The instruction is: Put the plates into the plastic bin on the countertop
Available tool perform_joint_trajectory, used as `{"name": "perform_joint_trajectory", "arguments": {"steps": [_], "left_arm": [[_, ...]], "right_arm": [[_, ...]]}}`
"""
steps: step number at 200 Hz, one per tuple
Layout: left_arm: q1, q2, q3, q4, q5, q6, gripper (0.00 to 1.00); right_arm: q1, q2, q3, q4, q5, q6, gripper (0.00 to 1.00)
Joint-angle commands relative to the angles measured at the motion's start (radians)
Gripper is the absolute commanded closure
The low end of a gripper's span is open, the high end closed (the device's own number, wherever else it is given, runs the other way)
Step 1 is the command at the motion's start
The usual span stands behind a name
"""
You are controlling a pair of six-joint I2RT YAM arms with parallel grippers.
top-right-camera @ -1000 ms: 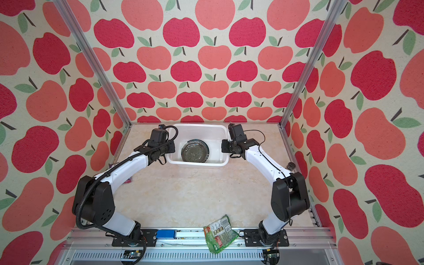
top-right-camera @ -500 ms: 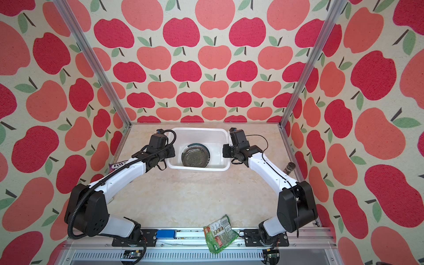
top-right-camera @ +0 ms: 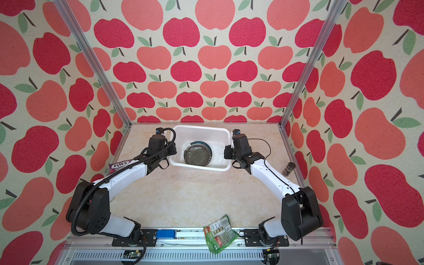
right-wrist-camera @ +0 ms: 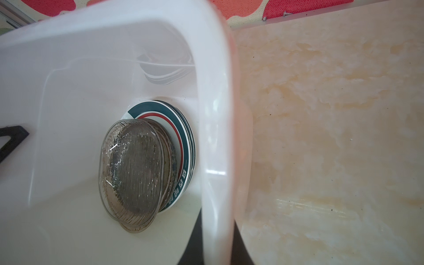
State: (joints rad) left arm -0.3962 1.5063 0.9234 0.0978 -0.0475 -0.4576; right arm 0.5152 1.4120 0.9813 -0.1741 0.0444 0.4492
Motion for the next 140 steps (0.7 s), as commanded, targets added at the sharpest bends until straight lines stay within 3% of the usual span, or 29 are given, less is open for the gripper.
{"name": "perform_joint_trajectory", "arguments": {"steps": [1,94,126,140], "left_arm": [[-0.087,0.268,-0.239,-0.372,0.077,-0.162,1.0],[-0.123,0.235,-0.247,-0.405,0.068,-0.17,1.0],[-0.12,0.189,-0.144,-0.482,0.041,-0.106,1.0],[-0.099,0.163,-0.04,-0.53,0.047,-0.061,1.0]], "right_arm": [[0.107,0.072,-0.17,-0.268,-0.193,0.002,1.0],[0.19,-0.02,-0.243,-0.246,-0.121,0.052,1.0],[0.169,0.019,-0.111,-0.277,-0.085,-0.07,1.0],[0.115,0.093,0.021,-0.308,-0.134,-0.109,1.0]]}}
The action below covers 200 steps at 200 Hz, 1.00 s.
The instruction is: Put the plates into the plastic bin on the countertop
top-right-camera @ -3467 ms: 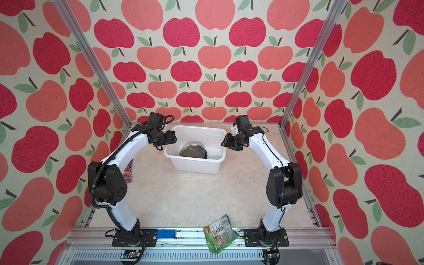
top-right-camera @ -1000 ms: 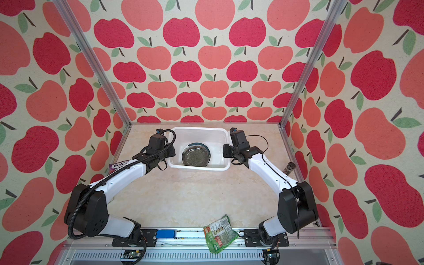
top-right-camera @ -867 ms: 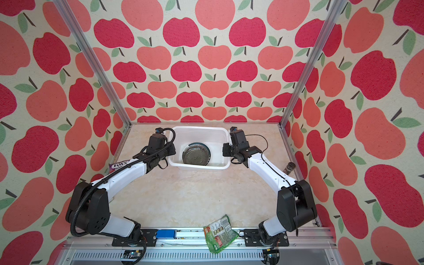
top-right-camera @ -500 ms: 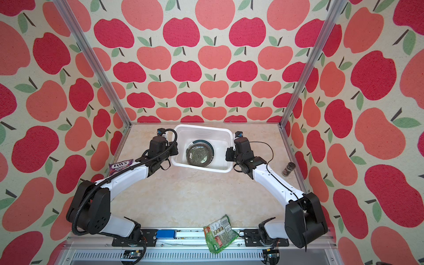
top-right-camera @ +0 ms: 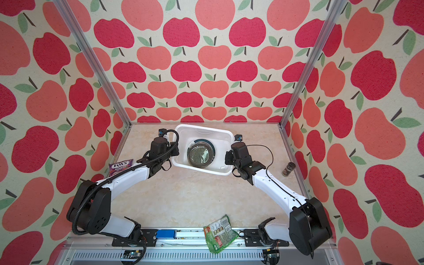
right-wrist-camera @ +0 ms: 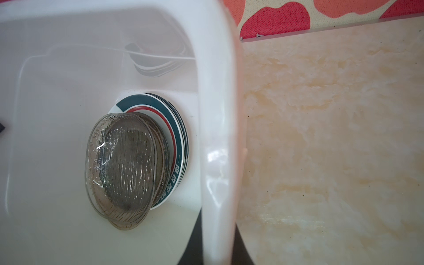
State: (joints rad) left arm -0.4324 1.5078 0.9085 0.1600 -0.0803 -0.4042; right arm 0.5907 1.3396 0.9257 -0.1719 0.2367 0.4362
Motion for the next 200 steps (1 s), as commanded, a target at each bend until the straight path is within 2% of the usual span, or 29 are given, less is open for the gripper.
{"name": "perform_joint_trajectory", "arguments": {"steps": [1,13,26,54,79,94,113,123,131,141,156,171,183,200], "left_arm": [[-0.061,0.161,-0.016,-0.595,0.081,-0.111,1.0],[-0.026,0.162,0.104,-0.631,0.124,-0.075,1.0],[0.008,0.183,0.24,-0.676,0.175,-0.048,1.0],[0.02,0.197,0.437,-0.822,0.272,-0.002,1.0],[-0.004,0.109,0.425,-0.919,0.357,-0.044,1.0],[-0.003,0.044,0.347,-0.839,0.398,-0.123,1.0],[0.057,0.103,0.329,-0.69,0.46,-0.144,1.0],[0.07,0.184,0.404,-0.733,0.432,-0.09,1.0],[0.068,0.223,0.444,-0.771,0.414,-0.059,1.0],[0.061,0.216,0.447,-0.806,0.404,-0.047,1.0],[0.049,0.111,0.361,-0.767,0.351,-0.064,1.0],[0.098,0.07,0.319,-0.686,0.333,-0.077,1.0],[0.152,0.144,0.374,-0.646,0.362,-0.053,1.0],[0.181,0.292,0.524,-0.682,0.379,0.012,1.0]], "right_arm": [[0.035,0.169,0.089,-0.315,-0.336,-0.097,1.0],[-0.023,0.293,0.272,-0.416,-0.446,-0.102,1.0],[-0.049,0.393,0.441,-0.503,-0.493,-0.115,1.0],[-0.06,0.454,0.595,-0.552,-0.593,-0.088,1.0],[-0.053,0.35,0.516,-0.575,-0.642,-0.019,1.0],[-0.054,0.311,0.485,-0.544,-0.646,0.023,1.0],[-0.065,0.455,0.643,-0.539,-0.65,-0.002,1.0],[-0.066,0.545,0.756,-0.579,-0.639,-0.024,1.0],[-0.063,0.57,0.785,-0.597,-0.65,-0.018,1.0],[-0.051,0.529,0.731,-0.577,-0.667,0.007,1.0],[-0.025,0.419,0.57,-0.51,-0.658,0.048,1.0],[-0.039,0.396,0.496,-0.436,-0.683,0.105,1.0],[-0.053,0.48,0.57,-0.42,-0.683,0.088,1.0],[-0.078,0.632,0.776,-0.509,-0.677,0.054,1.0]]}}
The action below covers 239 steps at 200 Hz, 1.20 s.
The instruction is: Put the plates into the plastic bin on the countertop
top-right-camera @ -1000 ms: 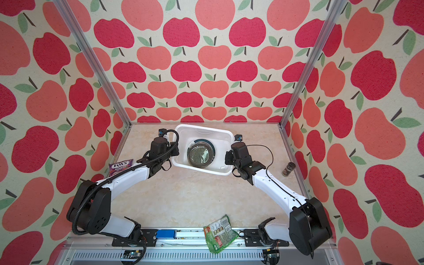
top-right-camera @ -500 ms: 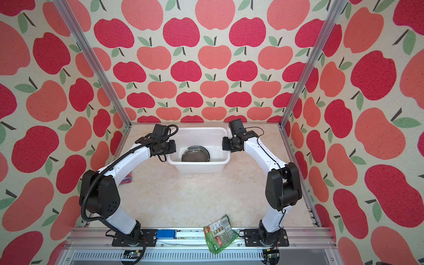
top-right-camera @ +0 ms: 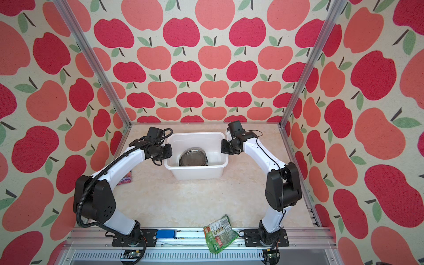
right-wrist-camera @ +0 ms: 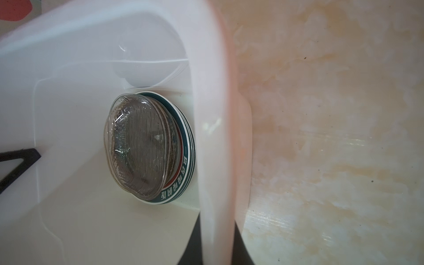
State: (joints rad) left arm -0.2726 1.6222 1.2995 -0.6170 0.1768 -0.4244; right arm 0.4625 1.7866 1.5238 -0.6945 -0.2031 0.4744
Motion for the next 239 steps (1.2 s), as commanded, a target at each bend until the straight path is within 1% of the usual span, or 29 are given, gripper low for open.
{"name": "perform_joint_trajectory", "arguments": {"steps": [1,12,28,53,98,111,115,121,125,128,136,140,141,144,145,147,149,155,166,180,190,203,214,220,239], "left_arm": [[0.023,0.185,0.141,0.092,0.123,0.034,1.0],[0.026,0.241,0.204,0.077,0.135,0.045,1.0],[0.023,0.267,0.215,0.111,0.162,0.035,1.0],[0.01,0.28,0.213,0.114,0.166,0.029,1.0],[0.004,0.257,0.246,0.073,0.143,0.03,1.0],[0.004,0.261,0.264,0.057,0.138,0.033,1.0],[0.003,0.26,0.269,0.054,0.138,0.035,1.0],[0.001,0.261,0.277,0.047,0.136,0.036,0.92],[0.0,0.26,0.283,0.041,0.135,0.037,0.83],[-0.002,0.259,0.286,0.036,0.134,0.038,0.75],[-0.005,0.252,0.296,0.029,0.123,0.038,0.48],[-0.008,0.246,0.299,0.028,0.117,0.039,0.29],[-0.008,0.245,0.3,0.028,0.115,0.041,0.27],[-0.01,0.239,0.3,0.028,0.107,0.043,0.12],[-0.011,0.238,0.3,0.028,0.104,0.044,0.1],[-0.012,0.235,0.302,0.029,0.098,0.046,0.03],[-0.014,0.231,0.303,0.029,0.091,0.048,0.0],[-0.016,0.222,0.306,0.033,0.076,0.055,0.01],[-0.016,0.208,0.313,0.039,0.059,0.067,0.01],[-0.008,0.203,0.345,0.026,0.037,0.086,0.01],[0.001,0.205,0.375,0.011,0.027,0.096,0.01],[0.015,0.203,0.409,-0.003,0.017,0.108,0.01],[0.025,0.193,0.428,-0.007,0.006,0.118,0.01],[0.029,0.186,0.436,-0.009,-0.002,0.122,0.01],[0.041,0.162,0.446,-0.001,-0.009,0.133,0.01]], "right_arm": [[0.048,0.189,0.185,0.013,-0.239,0.017,1.0],[0.043,0.195,0.205,0.04,-0.242,0.042,1.0],[0.04,0.168,0.169,0.113,-0.246,0.067,1.0],[0.017,0.2,0.236,0.034,-0.245,0.05,1.0],[0.007,0.199,0.271,0.005,-0.231,0.04,1.0],[-0.003,0.22,0.303,-0.02,-0.229,0.032,0.94],[-0.005,0.224,0.309,-0.024,-0.229,0.033,0.91],[-0.008,0.231,0.321,-0.027,-0.228,0.033,0.83],[-0.008,0.234,0.329,-0.031,-0.226,0.033,0.79],[-0.01,0.236,0.336,-0.035,-0.222,0.032,0.76],[-0.011,0.238,0.356,-0.052,-0.207,0.025,0.71],[-0.011,0.237,0.364,-0.059,-0.197,0.02,0.69],[-0.01,0.237,0.365,-0.06,-0.193,0.018,0.68],[-0.01,0.236,0.372,-0.064,-0.187,0.013,0.66],[-0.01,0.235,0.374,-0.065,-0.184,0.013,0.66],[-0.011,0.234,0.376,-0.066,-0.18,0.01,0.65],[-0.011,0.233,0.382,-0.067,-0.176,0.008,0.64],[-0.015,0.229,0.39,-0.069,-0.17,0.003,0.6],[-0.025,0.224,0.408,-0.066,-0.18,0.0,0.58],[-0.032,0.224,0.452,-0.095,-0.184,-0.007,0.51],[-0.033,0.219,0.478,-0.12,-0.164,-0.015,0.5],[-0.035,0.204,0.49,-0.134,-0.143,-0.023,0.44],[-0.038,0.19,0.493,-0.15,-0.12,-0.031,0.42],[-0.04,0.183,0.495,-0.161,-0.106,-0.036,0.38],[-0.053,0.166,0.495,-0.194,-0.059,-0.051,0.37]]}}
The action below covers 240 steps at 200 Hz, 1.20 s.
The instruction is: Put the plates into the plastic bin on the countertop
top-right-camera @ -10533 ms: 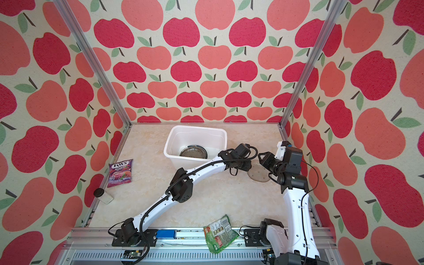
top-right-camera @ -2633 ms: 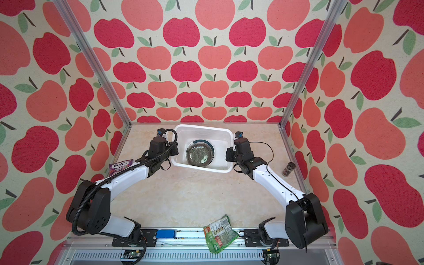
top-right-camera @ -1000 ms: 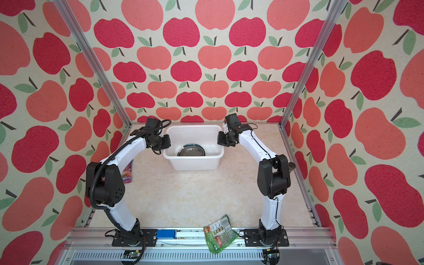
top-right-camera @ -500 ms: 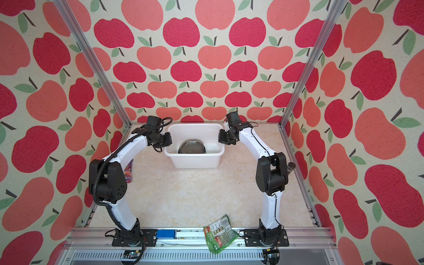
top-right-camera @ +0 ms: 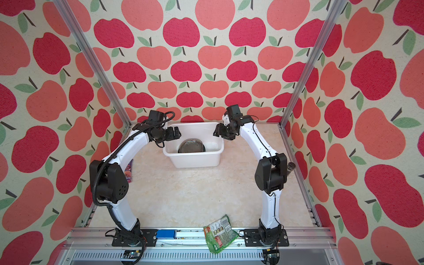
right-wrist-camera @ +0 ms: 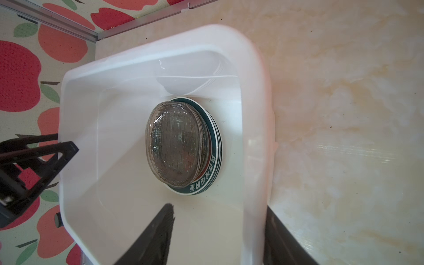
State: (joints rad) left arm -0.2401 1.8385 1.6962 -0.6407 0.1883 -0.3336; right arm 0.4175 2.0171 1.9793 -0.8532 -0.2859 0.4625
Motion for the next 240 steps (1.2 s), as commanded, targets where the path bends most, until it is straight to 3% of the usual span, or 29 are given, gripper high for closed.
{"name": "perform_joint_trajectory", "arguments": {"steps": [1,76,106,110,117,119,122,147,165,176,203,223,240], "left_arm": [[0.009,-0.055,0.049,0.022,-0.022,0.042,0.01],[0.061,-0.124,0.04,0.028,-0.035,0.063,0.01],[0.069,-0.189,-0.013,0.073,-0.194,0.086,0.01],[0.072,-0.211,-0.037,0.095,-0.219,0.088,0.01],[0.08,-0.254,-0.088,0.152,-0.265,0.092,0.01],[0.082,-0.266,-0.106,0.17,-0.28,0.094,0.01],[0.085,-0.286,-0.134,0.197,-0.303,0.094,0.01],[0.111,-0.434,-0.454,0.553,-0.398,0.213,0.01],[0.107,-0.531,-0.761,0.96,-0.346,0.382,0.01],[0.115,-0.565,-0.881,1.14,-0.398,0.363,0.01],[0.153,-0.719,-1.014,0.949,-0.485,0.282,0.01],[0.181,-0.842,-1.185,0.996,-0.555,0.269,0.01],[0.248,-0.789,-1.27,1.092,-0.54,0.263,0.01]], "right_arm": [[-0.01,-0.065,0.04,-0.038,0.025,-0.04,0.37],[-0.097,-0.17,-0.048,-0.05,0.073,-0.062,0.35],[-0.123,-0.256,-0.125,0.027,0.137,-0.1,0.34],[-0.123,-0.28,-0.157,0.061,0.156,-0.114,0.32],[-0.124,-0.331,-0.223,0.126,0.203,-0.136,0.16],[-0.124,-0.344,-0.242,0.145,0.216,-0.142,0.05],[-0.125,-0.364,-0.271,0.172,0.237,-0.15,0.01],[-0.134,-0.46,-0.437,0.297,0.463,-0.229,0.01],[-0.141,-0.501,-0.558,0.394,0.596,-0.291,0.01],[-0.143,-0.53,-0.648,0.465,0.676,-0.301,0.01],[-0.154,-0.623,-0.857,0.585,0.638,-0.272,0.01],[-0.143,-0.709,-1.045,0.75,0.649,-0.32,0.01],[-0.144,-0.75,-1.15,0.88,0.645,-0.351,0.01]]}}
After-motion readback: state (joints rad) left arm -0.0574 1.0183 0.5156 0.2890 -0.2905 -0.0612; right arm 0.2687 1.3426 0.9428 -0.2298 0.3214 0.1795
